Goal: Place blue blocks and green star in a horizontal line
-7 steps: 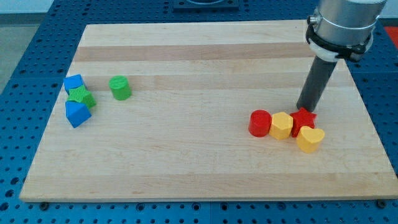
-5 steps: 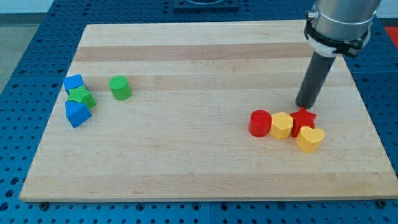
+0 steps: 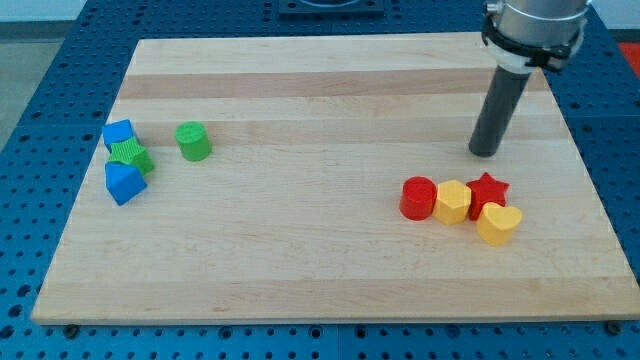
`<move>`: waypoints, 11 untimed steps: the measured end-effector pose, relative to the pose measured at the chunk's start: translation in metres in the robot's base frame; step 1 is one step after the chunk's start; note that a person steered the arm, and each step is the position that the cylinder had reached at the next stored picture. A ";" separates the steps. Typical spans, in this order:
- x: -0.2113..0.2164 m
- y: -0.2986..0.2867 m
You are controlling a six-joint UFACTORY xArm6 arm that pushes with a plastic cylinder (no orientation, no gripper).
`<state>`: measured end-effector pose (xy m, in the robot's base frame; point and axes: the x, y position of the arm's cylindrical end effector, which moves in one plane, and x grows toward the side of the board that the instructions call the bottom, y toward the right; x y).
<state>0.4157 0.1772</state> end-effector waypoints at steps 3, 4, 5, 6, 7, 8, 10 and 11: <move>-0.080 -0.022; -0.104 -0.032; -0.130 -0.054; -0.149 -0.114; -0.143 -0.177; -0.142 -0.256; -0.093 -0.433; -0.064 -0.478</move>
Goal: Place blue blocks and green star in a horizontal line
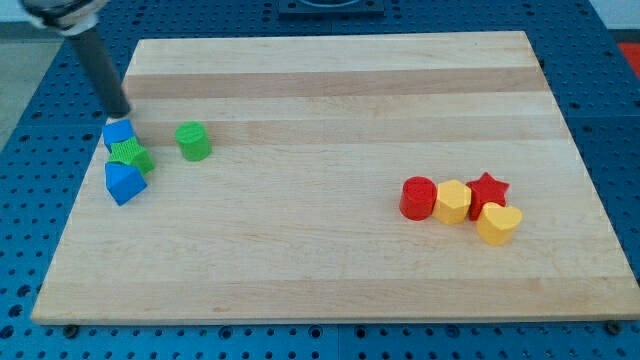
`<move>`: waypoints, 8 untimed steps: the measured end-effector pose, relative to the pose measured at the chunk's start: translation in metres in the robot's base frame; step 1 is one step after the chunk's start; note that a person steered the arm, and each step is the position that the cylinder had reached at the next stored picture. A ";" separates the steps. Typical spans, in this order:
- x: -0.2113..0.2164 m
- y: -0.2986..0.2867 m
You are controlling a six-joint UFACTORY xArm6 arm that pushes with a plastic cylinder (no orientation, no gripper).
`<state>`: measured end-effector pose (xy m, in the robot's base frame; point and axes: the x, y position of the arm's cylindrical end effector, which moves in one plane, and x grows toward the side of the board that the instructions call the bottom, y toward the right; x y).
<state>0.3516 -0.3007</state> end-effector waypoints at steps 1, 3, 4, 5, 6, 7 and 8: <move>0.011 -0.002; 0.089 0.054; 0.103 0.059; 0.139 0.096; 0.165 0.119; 0.183 0.125; 0.183 0.210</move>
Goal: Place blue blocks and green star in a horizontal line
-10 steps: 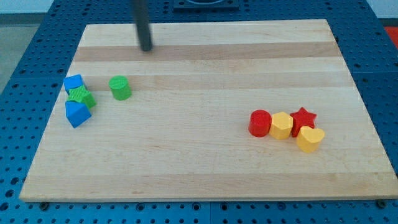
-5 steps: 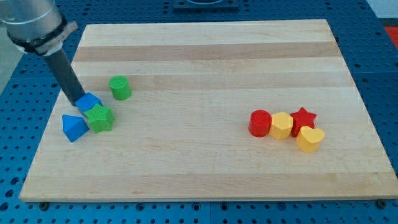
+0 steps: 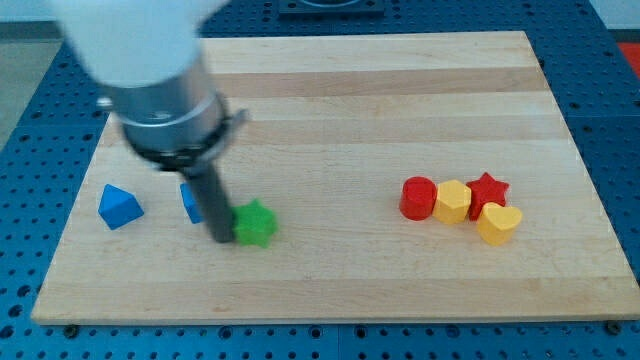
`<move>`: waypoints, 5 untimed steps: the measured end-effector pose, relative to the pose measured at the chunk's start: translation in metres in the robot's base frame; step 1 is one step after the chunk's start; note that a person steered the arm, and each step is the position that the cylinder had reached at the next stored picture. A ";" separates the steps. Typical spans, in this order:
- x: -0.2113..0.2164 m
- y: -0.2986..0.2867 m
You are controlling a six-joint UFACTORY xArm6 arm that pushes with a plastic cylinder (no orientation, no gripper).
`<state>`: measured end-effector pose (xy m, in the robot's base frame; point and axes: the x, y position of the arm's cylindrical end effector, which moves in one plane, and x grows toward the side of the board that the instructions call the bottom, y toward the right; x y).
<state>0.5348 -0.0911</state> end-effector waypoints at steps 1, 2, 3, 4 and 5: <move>0.002 0.087; 0.002 0.136; 0.002 0.131; 0.002 0.007; 0.002 -0.129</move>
